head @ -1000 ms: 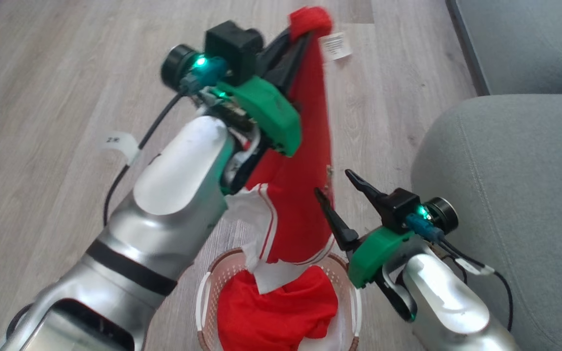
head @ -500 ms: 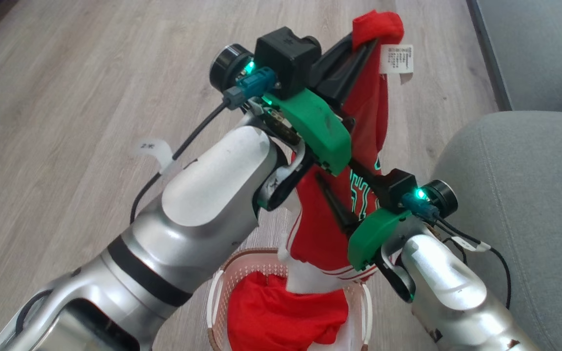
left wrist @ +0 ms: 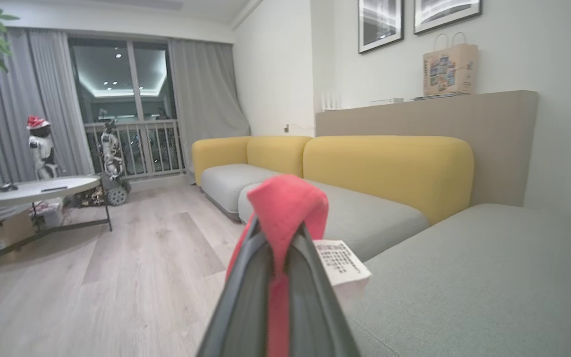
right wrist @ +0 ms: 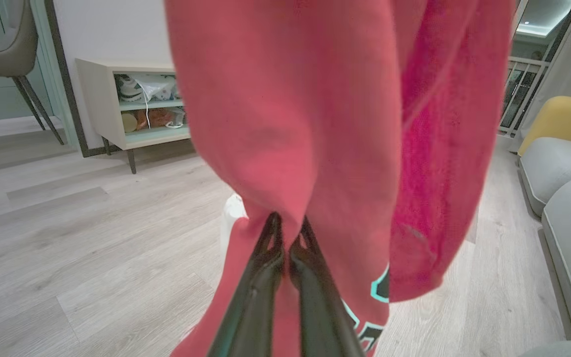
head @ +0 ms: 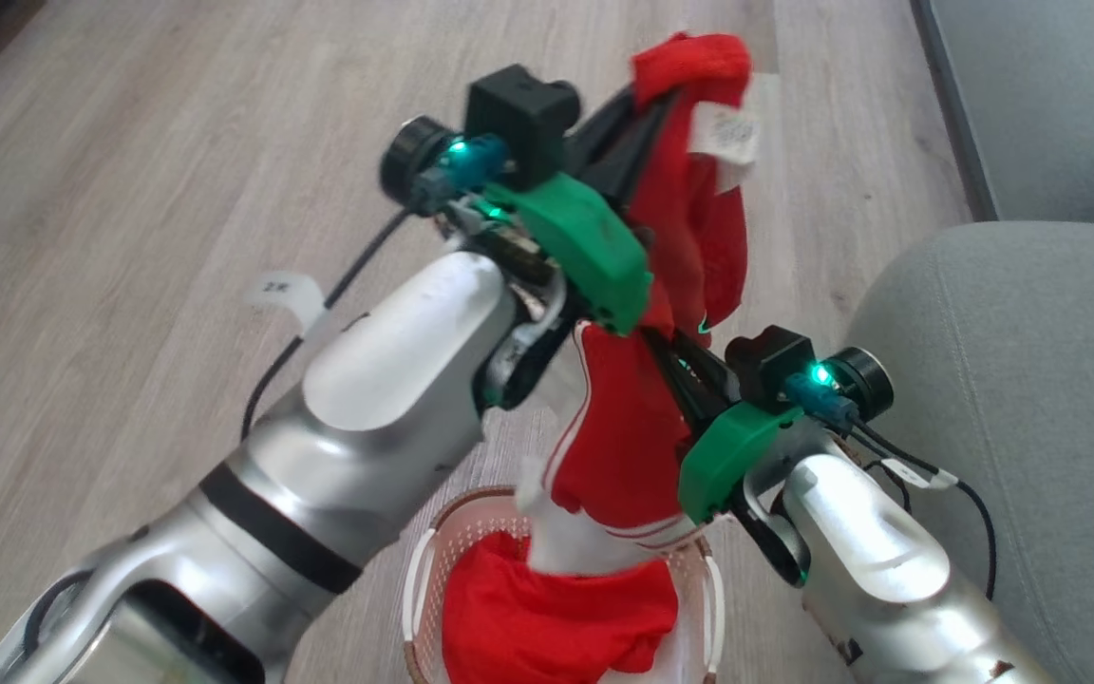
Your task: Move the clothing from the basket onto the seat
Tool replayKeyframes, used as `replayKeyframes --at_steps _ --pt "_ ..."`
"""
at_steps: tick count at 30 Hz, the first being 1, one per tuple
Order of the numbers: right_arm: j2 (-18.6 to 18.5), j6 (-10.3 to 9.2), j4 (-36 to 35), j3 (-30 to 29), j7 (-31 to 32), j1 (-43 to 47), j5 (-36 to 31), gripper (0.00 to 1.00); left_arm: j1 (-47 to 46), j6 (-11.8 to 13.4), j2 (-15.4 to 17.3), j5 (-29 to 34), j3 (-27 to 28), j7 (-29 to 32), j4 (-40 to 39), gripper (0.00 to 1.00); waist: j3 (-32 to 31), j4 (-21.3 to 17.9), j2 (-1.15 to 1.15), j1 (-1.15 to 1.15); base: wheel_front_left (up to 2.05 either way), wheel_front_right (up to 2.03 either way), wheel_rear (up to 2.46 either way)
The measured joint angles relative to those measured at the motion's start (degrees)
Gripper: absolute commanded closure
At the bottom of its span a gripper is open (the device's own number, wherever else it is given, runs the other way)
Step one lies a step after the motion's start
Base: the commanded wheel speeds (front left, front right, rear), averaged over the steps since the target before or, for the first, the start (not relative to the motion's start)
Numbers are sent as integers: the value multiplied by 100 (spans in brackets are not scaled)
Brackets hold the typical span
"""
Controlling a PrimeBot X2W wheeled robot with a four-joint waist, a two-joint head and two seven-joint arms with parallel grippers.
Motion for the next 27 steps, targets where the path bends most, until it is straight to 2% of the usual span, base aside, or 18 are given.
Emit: replayKeyframes --at_steps 1,2,4,5,6,12,27 --pt "0 0 -19 -8 0 0 1 100 14 3 22 -37 24 -7 81 92 4 -25 0 0 0 0 0" --pt "0 0 -38 -20 0 1 2 100 40 16 47 -75 46 -43 166 72 9 -54 0 0 0 0 0" --pt "-1 1 -66 -56 0 1 10 100 105 27 103 -129 92 -59 341 43 21 -116 0 0 0 0 0" --pt "-1 1 -78 -85 0 1 10 100 155 25 129 -133 113 -97 422 16 27 -149 0 0 0 0 0" --pt "-2 1 -88 -126 0 1 10 100 211 24 149 -163 141 -109 506 0 36 -183 0 0 0 0 0" --pt "-7 0 -105 -427 0 1 -35 100 538 15 296 -183 190 -328 944 0 101 -406 0 0 0 0 0" --pt "-14 0 -115 -1601 0 1 -649 100 1272 -111 297 -64 208 -510 1295 0 301 -1163 0 0 0 0 0"
